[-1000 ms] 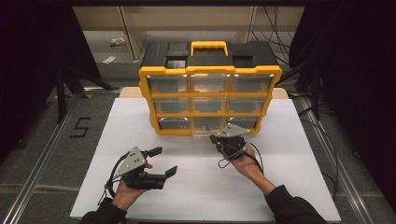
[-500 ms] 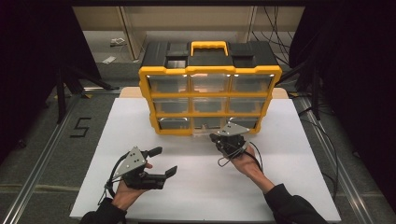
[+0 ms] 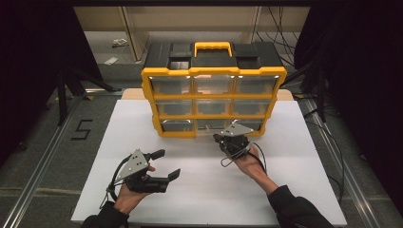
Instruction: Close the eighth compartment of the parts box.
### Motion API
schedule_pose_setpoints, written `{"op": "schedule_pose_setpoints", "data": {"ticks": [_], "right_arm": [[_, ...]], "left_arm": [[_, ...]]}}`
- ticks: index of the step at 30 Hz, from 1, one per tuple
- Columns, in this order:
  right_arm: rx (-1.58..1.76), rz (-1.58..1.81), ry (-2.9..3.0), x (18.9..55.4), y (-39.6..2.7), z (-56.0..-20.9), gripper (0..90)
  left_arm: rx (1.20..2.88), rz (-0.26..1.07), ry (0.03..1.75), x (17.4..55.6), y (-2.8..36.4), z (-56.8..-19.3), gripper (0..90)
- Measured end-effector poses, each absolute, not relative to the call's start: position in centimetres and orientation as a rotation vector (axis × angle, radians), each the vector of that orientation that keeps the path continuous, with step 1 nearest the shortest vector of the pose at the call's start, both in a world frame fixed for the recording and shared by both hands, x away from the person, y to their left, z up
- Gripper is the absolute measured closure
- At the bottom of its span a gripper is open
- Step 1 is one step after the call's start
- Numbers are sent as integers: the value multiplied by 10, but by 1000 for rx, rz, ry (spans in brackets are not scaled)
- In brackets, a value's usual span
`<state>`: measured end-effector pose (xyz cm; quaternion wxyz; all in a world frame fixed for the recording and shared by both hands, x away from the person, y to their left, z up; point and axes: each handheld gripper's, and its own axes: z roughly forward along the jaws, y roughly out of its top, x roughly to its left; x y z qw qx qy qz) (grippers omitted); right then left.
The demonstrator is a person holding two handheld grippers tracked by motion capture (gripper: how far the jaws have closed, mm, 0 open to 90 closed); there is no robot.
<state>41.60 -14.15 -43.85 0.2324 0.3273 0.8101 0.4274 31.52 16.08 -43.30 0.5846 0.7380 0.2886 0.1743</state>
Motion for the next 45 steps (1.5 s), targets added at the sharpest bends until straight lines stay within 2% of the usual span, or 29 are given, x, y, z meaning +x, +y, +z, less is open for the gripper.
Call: {"op": "schedule_pose_setpoints", "data": {"ticks": [45], "right_arm": [[921, 1166, 2171, 439, -145, -435, 900]], "left_arm": [[1721, 405, 674, 316, 161, -433, 151]]}}
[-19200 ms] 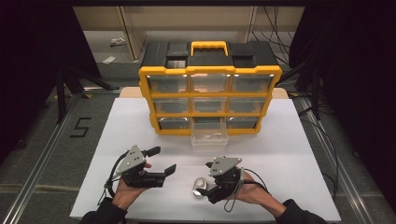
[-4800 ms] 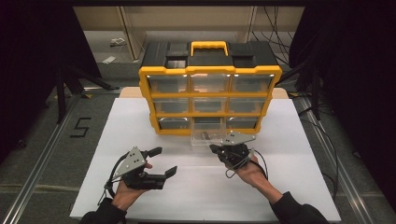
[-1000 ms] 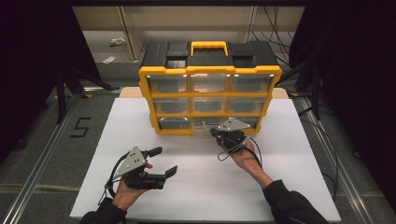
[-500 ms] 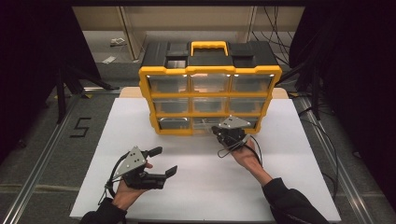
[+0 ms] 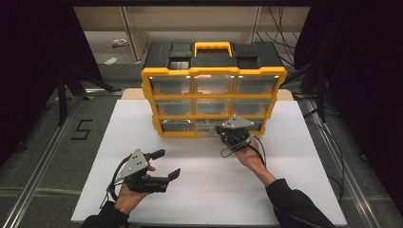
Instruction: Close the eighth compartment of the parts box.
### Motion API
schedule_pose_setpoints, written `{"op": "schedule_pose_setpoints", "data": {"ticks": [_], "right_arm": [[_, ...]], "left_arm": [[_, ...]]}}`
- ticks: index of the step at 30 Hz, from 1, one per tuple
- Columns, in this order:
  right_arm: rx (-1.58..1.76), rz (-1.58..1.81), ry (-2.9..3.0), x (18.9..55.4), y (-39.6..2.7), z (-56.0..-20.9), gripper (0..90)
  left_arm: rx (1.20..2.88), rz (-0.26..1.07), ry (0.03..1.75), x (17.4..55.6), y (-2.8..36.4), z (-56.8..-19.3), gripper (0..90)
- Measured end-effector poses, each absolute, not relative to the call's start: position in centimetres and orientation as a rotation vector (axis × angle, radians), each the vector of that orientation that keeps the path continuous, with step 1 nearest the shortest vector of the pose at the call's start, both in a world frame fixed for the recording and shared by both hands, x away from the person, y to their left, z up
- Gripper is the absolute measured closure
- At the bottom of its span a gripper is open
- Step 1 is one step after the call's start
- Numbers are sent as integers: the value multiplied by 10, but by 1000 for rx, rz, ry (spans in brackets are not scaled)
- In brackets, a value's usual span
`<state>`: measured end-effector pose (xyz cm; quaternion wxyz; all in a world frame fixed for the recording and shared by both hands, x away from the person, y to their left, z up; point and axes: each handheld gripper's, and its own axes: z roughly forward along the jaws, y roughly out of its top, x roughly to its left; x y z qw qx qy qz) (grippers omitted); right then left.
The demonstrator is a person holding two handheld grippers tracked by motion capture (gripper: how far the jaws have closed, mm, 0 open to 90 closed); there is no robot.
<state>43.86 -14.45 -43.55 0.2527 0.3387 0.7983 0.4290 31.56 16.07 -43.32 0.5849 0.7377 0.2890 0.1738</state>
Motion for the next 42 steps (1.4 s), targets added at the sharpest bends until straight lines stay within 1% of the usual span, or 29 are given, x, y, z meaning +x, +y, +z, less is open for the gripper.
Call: {"op": "schedule_pose_setpoints", "data": {"ticks": [42], "right_arm": [[931, 1149, 2134, 457, -143, -438, 900]], "left_arm": [[1721, 404, 674, 316, 161, -433, 151]]}}
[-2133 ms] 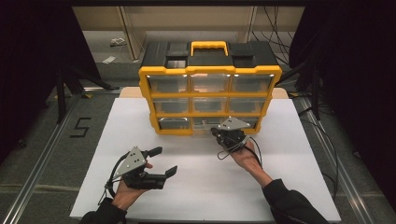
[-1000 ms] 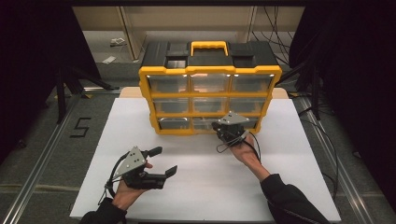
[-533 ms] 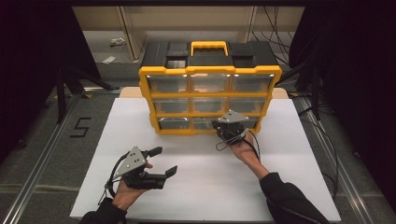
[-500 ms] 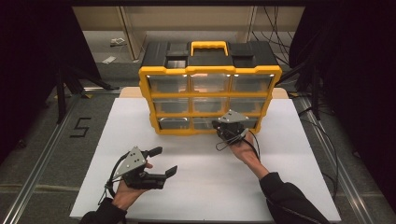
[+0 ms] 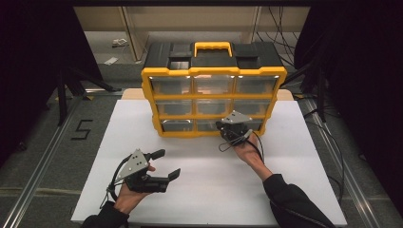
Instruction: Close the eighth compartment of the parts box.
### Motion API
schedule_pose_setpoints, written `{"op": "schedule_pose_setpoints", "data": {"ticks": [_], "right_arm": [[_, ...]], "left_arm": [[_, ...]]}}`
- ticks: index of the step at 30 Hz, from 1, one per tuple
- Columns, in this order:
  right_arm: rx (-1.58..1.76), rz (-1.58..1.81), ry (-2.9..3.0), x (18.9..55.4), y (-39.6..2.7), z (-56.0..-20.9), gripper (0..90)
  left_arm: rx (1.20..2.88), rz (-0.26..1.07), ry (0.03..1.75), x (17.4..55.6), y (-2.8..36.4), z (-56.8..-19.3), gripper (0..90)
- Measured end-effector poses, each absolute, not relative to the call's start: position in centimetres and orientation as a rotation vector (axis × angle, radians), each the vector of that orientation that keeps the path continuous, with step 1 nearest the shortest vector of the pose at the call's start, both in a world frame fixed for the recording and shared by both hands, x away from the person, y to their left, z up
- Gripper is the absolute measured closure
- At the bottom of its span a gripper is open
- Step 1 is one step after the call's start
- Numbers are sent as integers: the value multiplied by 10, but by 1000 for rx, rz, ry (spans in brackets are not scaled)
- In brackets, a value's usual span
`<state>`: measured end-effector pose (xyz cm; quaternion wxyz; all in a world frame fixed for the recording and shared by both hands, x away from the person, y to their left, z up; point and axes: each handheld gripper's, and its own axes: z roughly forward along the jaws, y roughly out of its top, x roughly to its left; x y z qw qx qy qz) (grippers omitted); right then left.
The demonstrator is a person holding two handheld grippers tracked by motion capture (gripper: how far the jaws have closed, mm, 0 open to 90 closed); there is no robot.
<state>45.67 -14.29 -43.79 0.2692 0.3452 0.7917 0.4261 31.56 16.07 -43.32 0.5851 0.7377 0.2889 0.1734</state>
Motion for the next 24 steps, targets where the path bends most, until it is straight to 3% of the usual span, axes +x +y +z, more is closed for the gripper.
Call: {"op": "schedule_pose_setpoints", "data": {"ticks": [24], "right_arm": [[900, 1133, 2129, 458, -137, -438, 900]], "left_arm": [[1719, 403, 675, 316, 161, -433, 152]]}}
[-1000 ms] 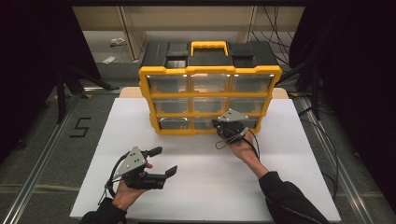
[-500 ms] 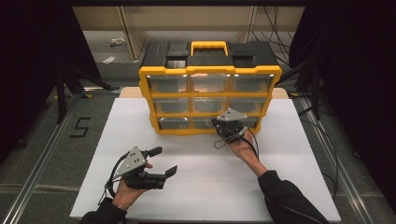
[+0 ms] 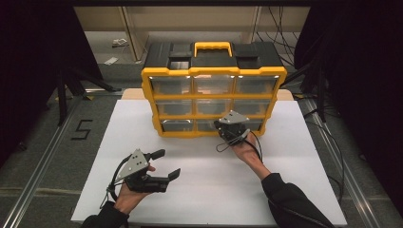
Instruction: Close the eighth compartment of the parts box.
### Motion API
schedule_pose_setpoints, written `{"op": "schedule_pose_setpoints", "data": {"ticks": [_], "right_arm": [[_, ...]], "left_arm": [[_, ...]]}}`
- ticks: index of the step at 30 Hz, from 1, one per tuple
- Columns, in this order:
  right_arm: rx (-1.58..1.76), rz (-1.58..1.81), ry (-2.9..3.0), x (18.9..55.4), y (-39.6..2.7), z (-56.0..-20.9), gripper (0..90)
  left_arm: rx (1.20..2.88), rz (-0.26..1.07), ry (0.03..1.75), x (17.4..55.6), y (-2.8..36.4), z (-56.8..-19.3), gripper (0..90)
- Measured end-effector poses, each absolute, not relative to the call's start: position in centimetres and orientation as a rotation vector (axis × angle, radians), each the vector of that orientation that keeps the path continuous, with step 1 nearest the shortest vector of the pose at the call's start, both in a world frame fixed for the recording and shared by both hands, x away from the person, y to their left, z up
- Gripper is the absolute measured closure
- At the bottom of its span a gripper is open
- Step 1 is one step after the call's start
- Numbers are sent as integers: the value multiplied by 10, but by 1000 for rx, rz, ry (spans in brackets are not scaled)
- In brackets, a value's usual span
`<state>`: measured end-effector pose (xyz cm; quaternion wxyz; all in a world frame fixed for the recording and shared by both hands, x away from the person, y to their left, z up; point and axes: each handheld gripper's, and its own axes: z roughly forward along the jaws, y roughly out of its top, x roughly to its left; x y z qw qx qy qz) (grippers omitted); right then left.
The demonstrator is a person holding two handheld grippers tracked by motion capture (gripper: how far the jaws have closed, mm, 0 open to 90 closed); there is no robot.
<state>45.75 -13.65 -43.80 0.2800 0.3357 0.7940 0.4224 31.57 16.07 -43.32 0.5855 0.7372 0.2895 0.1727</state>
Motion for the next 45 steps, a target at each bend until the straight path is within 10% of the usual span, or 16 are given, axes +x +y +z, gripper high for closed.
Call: {"op": "schedule_pose_setpoints", "data": {"ticks": [19, 45], "right_arm": [[900, 1224, 2142, 443, -132, -423, 854], [915, 1387, 2127, 410, -142, -398, 351]], "left_arm": [[1716, 407, 675, 315, 161, -433, 152], [1718, 410, 673, 315, 162, -433, 152]]}}
